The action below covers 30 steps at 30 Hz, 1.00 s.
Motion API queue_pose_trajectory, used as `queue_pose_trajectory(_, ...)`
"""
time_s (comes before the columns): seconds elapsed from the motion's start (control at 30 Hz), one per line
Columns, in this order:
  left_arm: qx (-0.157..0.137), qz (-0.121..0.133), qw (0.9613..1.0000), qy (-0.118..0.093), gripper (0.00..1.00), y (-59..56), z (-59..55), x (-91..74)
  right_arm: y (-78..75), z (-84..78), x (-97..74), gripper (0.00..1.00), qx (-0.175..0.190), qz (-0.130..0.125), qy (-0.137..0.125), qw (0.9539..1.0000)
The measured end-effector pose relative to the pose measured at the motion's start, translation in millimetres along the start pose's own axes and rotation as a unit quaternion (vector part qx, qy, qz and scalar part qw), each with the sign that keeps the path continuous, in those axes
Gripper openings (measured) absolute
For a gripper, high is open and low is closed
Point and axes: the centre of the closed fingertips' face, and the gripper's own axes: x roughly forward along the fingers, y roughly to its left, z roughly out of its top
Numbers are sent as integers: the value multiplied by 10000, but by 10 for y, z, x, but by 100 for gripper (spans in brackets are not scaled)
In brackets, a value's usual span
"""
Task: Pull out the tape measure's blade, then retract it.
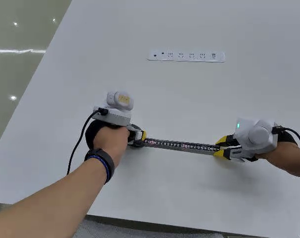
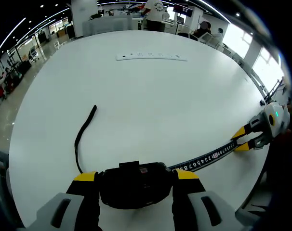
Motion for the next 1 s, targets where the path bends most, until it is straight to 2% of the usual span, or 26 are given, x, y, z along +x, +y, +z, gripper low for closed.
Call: queue_pose_trajectory(1.0, -16, -5, 10000, -16, 57, -28, 8, -5, -5, 167, 183, 14, -122, 115, -100, 9998)
